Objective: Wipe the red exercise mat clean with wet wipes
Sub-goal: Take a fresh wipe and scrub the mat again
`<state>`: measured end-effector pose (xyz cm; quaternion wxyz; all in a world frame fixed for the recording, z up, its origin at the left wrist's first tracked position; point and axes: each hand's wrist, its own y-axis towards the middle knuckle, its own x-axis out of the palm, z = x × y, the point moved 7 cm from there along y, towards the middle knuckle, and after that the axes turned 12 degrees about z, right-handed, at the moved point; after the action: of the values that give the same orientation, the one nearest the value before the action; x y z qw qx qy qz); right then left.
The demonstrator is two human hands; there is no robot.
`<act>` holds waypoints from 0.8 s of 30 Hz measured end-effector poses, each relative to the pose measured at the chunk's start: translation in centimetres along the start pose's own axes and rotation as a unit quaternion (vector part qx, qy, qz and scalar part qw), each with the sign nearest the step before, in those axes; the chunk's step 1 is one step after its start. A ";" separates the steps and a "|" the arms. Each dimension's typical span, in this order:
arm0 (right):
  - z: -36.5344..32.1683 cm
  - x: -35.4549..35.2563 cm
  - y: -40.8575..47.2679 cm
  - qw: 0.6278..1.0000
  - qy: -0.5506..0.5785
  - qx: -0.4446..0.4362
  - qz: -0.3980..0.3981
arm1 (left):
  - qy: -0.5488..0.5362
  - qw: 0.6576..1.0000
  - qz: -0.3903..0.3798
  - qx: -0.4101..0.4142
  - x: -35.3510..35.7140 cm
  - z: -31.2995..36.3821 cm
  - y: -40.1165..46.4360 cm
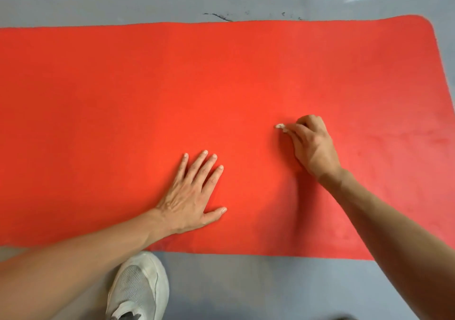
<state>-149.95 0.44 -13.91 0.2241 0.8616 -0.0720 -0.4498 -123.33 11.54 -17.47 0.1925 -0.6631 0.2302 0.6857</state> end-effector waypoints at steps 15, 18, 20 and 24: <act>-6.5 3.1 -3.2 0.968 0.096 -0.171 -0.154 | -0.022 0.997 0.060 -0.048 -0.7 -3.8 5.8; -1.1 3.7 5.1 0.999 -0.004 -0.045 -0.009 | -0.025 0.996 0.053 -0.061 -0.2 -4.2 6.4; 0.6 3.8 7.1 0.996 -0.040 0.067 0.045 | -0.029 0.995 0.051 -0.075 0.1 -4.6 6.5; -4.6 4.9 3.0 0.999 0.029 0.045 0.001 | -0.021 0.995 0.052 -0.079 0.4 -5.1 6.3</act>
<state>-143.11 -2.36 -13.88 0.1875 0.8834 -0.0861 -0.4207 -122.71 3.43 -17.57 0.1085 -0.6492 0.2052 0.7243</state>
